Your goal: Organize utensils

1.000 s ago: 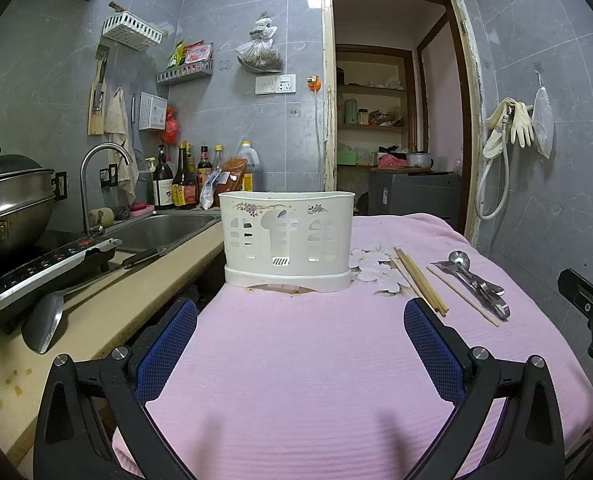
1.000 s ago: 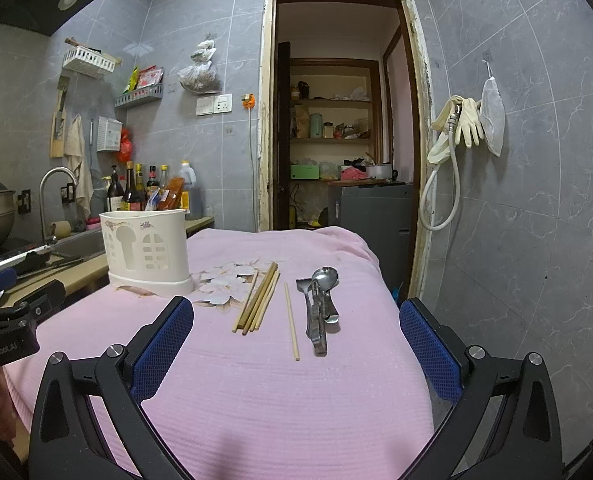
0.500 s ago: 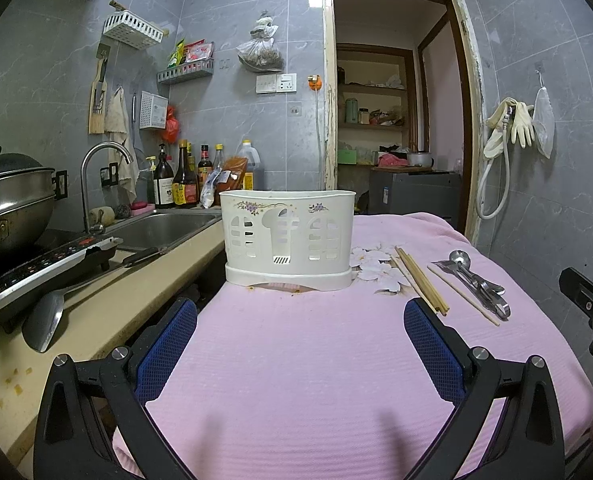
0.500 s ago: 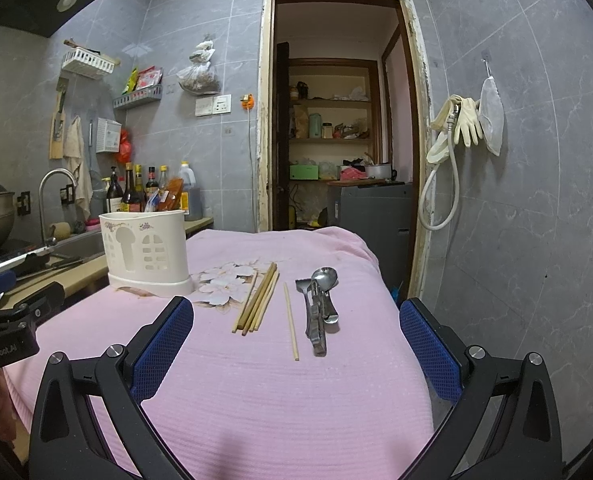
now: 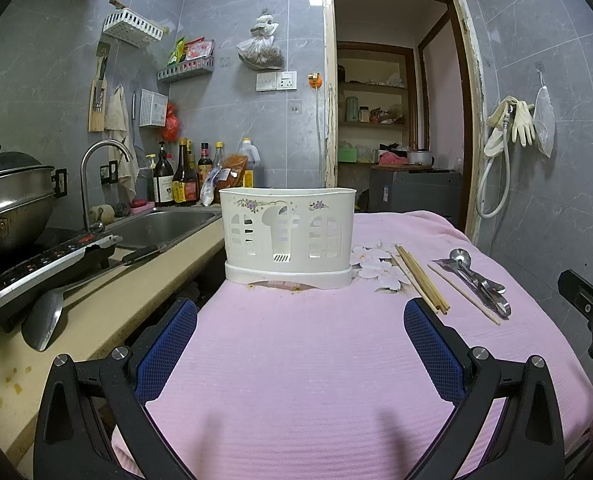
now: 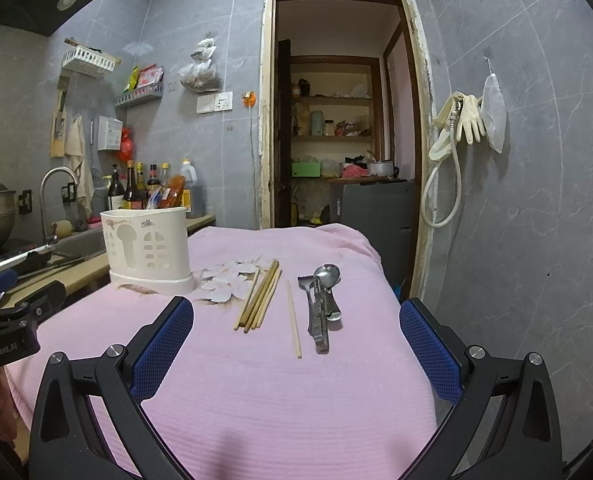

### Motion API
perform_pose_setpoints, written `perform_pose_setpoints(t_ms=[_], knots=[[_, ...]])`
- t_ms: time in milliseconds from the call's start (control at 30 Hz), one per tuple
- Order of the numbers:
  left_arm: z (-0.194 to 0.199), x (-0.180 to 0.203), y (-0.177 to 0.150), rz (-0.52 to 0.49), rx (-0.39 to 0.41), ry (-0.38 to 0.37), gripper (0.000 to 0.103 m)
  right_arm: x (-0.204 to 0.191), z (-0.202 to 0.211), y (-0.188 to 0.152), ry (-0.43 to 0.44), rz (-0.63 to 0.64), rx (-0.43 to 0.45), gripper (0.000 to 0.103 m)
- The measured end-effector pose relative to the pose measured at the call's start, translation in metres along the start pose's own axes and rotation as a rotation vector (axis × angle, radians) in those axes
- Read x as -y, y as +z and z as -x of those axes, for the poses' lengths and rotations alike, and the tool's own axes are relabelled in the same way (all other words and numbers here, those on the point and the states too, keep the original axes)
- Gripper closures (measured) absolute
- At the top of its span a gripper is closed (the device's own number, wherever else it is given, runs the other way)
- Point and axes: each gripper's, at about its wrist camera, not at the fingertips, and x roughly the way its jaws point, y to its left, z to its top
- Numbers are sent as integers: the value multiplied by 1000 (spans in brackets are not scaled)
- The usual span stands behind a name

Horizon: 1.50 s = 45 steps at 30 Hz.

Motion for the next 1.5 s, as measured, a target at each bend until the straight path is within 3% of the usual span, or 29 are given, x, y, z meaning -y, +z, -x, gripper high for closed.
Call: perform_pose_setpoints(t_ms=[367,667,867,1067,1100,1167,1200,1433,1500], knots=[[-4,-1,3,15,-14,2,1,0,-2,2,10,-5,-6,0],[-16,-2,24,27,-32,-66,1,7,-10,15,-35,15,4,0],[-36,-4,69,71,-31,-178,1,22,-25,49,-2,56,25,0],[-80,-2,103,199,-150,-290,2,43,-65,82,84,105,-49,1],[-88,-1,105,214,-179,-304,2,48,-71,84,89,110,-58,3],[-106,2,108,238,-248,-337,3,54,-94,87,84,141,-108,21],[-113,4,109,238,-268,-345,4,56,-103,87,87,149,-131,25],[-162,36,100,120,-443,-402,47,80,-178,77,163,93,-337,51],[-176,45,94,93,-485,-418,57,81,-190,74,178,92,-369,53]])
